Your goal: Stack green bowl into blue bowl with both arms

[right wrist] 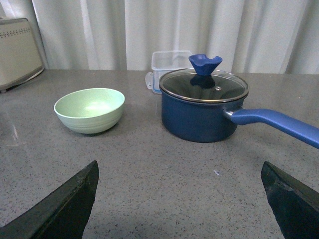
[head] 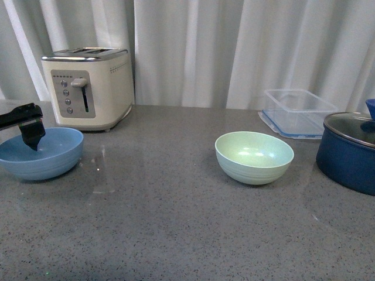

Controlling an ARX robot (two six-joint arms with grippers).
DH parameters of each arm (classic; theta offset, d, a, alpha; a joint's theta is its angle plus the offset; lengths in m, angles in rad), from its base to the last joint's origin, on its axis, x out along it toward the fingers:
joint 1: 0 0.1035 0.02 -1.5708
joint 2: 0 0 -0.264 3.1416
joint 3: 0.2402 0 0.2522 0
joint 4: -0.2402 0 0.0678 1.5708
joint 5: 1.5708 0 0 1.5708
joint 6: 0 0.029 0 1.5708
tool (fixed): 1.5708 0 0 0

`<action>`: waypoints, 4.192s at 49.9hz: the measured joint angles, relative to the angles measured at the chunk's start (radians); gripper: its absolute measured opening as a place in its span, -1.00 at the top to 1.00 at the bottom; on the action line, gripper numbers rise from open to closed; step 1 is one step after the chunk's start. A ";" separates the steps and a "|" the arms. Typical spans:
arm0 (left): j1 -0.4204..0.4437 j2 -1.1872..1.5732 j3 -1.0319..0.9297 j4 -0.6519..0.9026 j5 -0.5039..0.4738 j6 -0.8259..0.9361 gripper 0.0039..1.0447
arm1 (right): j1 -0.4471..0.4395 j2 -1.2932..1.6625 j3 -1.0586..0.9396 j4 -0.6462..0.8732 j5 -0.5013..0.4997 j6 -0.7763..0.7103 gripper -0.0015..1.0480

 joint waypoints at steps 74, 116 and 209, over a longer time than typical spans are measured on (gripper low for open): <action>-0.384 0.104 0.187 -0.018 0.037 -0.051 0.94 | 0.000 0.000 0.000 0.000 0.000 0.000 -0.81; -0.426 -0.272 -0.205 0.705 -0.137 0.320 -0.48 | 0.000 0.000 0.000 0.000 0.000 0.000 -0.81; -0.130 -1.325 -1.354 0.807 0.123 0.395 0.93 | 0.000 0.000 0.000 0.000 0.000 0.000 -0.81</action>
